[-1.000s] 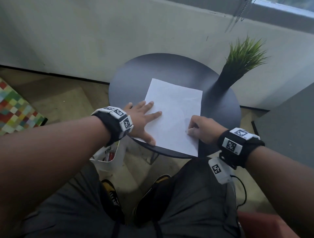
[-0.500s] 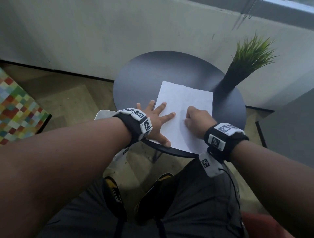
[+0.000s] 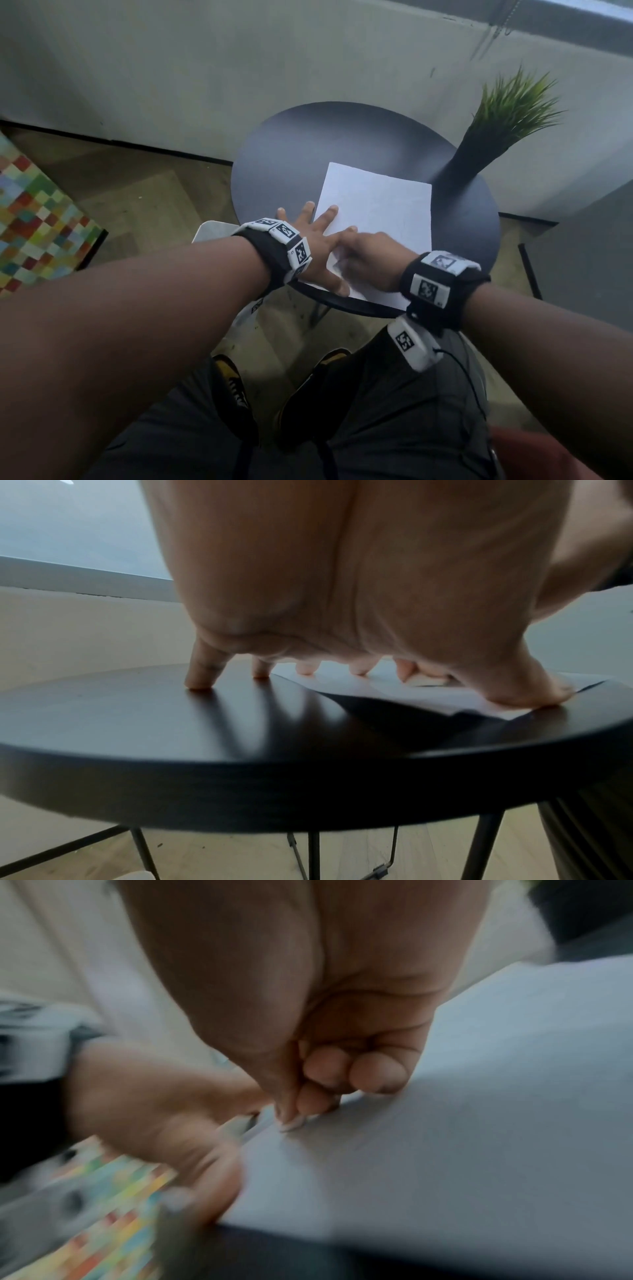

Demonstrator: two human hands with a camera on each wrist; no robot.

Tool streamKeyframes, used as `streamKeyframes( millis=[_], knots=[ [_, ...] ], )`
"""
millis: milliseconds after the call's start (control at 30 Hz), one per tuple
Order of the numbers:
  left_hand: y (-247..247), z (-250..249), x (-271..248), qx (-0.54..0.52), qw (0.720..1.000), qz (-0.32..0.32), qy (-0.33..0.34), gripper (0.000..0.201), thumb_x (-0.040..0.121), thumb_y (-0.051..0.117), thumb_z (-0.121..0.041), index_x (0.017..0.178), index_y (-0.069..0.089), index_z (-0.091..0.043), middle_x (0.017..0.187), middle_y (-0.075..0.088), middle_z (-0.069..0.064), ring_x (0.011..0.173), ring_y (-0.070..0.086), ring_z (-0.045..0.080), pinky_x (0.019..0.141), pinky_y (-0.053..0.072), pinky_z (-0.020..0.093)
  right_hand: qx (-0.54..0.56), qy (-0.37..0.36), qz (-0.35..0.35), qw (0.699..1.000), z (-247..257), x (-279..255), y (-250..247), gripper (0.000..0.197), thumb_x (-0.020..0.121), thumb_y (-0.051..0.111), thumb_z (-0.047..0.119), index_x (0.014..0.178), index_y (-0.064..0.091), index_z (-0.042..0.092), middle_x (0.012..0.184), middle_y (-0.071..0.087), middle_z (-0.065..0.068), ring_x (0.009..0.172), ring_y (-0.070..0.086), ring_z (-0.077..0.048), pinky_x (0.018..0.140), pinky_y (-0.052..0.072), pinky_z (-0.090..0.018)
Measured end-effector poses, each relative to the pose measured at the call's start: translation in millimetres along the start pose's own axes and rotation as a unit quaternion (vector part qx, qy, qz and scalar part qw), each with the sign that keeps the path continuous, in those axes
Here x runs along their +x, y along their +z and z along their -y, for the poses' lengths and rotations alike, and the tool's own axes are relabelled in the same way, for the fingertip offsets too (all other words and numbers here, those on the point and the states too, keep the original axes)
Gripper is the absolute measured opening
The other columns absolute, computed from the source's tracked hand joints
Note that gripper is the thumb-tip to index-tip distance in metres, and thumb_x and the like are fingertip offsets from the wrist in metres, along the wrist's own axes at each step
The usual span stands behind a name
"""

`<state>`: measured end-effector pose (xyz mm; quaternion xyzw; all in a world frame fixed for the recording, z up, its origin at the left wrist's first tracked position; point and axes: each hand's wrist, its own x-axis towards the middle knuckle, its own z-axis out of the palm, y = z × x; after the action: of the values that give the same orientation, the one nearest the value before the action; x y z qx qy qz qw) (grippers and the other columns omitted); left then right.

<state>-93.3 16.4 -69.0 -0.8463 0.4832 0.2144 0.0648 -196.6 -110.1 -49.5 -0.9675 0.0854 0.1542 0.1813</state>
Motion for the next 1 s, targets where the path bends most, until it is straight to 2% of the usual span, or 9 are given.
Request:
streamKeyframes(
  millis=[133, 300, 367, 433, 500, 600, 733, 900, 1000],
  knots=[
    [0.8, -0.6, 0.4, 0.004, 1.0, 0.002, -0.006, 0.12, 0.056, 0.05, -0.099, 0.151, -0.009, -0.056, 0.166, -0.022, -0.006, 0.151, -0.017, 0.036, 0.11, 0.002, 0.077, -0.033, 0.165, -0.1, 0.981, -21.5, 8.7, -14.6, 0.018, 0.092, 0.047, 0.03, 0.101, 0.049, 0.014, 0.101, 0.063, -0.015, 0.087, 0.059, -0.034, 0.074, 0.049, -0.038],
    [2.4, 2.1, 2.6, -0.005, 1.0, -0.002, 0.002, 0.119, 0.055, 0.052, -0.098, 0.15, -0.008, -0.057, 0.166, -0.022, -0.006, 0.151, -0.018, 0.037, 0.109, -0.001, 0.078, -0.025, -0.024, 0.019, 0.999, 4.7, -8.0, -4.2, 0.014, 0.094, 0.049, 0.026, 0.107, 0.052, 0.021, 0.097, 0.062, -0.006, 0.092, 0.061, -0.031, 0.073, 0.042, -0.03],
    [3.4, 1.2, 3.1, 0.002, 1.0, -0.006, 0.0, 0.12, 0.054, 0.049, -0.1, 0.15, -0.009, -0.056, 0.166, -0.021, -0.006, 0.151, -0.017, 0.037, 0.11, 0.001, 0.078, -0.021, 0.046, -0.03, 0.998, -10.3, -0.9, -16.2, 0.006, 0.092, 0.051, 0.024, 0.097, 0.051, 0.022, 0.093, 0.06, -0.001, 0.091, 0.059, -0.028, 0.07, 0.037, -0.029],
    [4.0, 0.6, 2.6, 0.008, 1.0, -0.005, -0.004, 0.121, 0.054, 0.048, -0.101, 0.15, -0.01, -0.056, 0.166, -0.021, -0.006, 0.151, -0.016, 0.036, 0.11, 0.003, 0.077, -0.032, 0.13, -0.092, 0.987, -19.2, 0.7, -17.2, 0.008, 0.092, 0.049, 0.026, 0.095, 0.048, 0.018, 0.098, 0.064, -0.01, 0.086, 0.058, -0.031, 0.067, 0.039, -0.031],
    [3.0, 0.9, 2.3, 0.004, 1.0, -0.004, -0.003, 0.12, 0.055, 0.05, -0.099, 0.151, -0.009, -0.056, 0.166, -0.021, -0.006, 0.151, -0.017, 0.037, 0.11, 0.002, 0.077, -0.057, 0.068, -0.064, 0.994, -7.2, -5.2, -9.1, 0.01, 0.093, 0.047, 0.026, 0.1, 0.049, 0.018, 0.103, 0.065, -0.012, 0.087, 0.059, -0.033, 0.068, 0.041, -0.032],
    [0.9, 1.0, 1.0, 0.0, 1.0, 0.004, 0.001, 0.119, 0.057, 0.052, -0.097, 0.151, -0.009, -0.056, 0.165, -0.023, -0.006, 0.151, -0.017, 0.038, 0.11, 0.002, 0.078, -0.05, -0.061, 0.04, 0.996, 5.2, -16.8, -3.7, 0.012, 0.091, 0.055, 0.026, 0.1, 0.056, 0.017, 0.09, 0.064, -0.004, 0.087, 0.061, -0.028, 0.07, 0.045, -0.032],
    [2.0, 1.0, 1.0, 0.005, 1.0, -0.004, -0.001, 0.12, 0.055, 0.049, -0.1, 0.15, -0.009, -0.056, 0.166, -0.021, -0.006, 0.151, -0.016, 0.037, 0.111, 0.002, 0.076, -0.053, 0.04, -0.067, 0.996, -18.8, -9.0, -14.7, 0.008, 0.093, 0.049, 0.029, 0.092, 0.049, 0.022, 0.088, 0.063, -0.007, 0.077, 0.054, -0.025, 0.065, 0.041, -0.031],
    [-0.1, 1.4, 0.1, 0.01, 1.0, 0.011, -0.002, 0.119, 0.057, 0.047, -0.1, 0.15, -0.011, -0.056, 0.165, -0.025, -0.006, 0.151, -0.017, 0.037, 0.111, 0.001, 0.076, -0.078, -0.093, 0.074, 0.99, -6.7, -23.5, -8.7, 0.005, 0.091, 0.054, 0.023, 0.092, 0.056, 0.019, 0.071, 0.053, 0.01, 0.071, 0.053, -0.017, 0.058, 0.038, -0.018],
    [-0.1, 0.6, 0.6, 0.008, 1.0, 0.007, -0.001, 0.12, 0.056, 0.048, -0.1, 0.15, -0.011, -0.056, 0.165, -0.024, -0.007, 0.151, -0.017, 0.036, 0.111, 0.002, 0.076, -0.071, 0.013, -0.044, 0.996, -18.7, -15.1, -16.2, 0.009, 0.093, 0.049, 0.03, 0.093, 0.052, 0.021, 0.081, 0.058, -0.001, 0.076, 0.056, -0.025, 0.06, 0.039, -0.029]
  ],
)
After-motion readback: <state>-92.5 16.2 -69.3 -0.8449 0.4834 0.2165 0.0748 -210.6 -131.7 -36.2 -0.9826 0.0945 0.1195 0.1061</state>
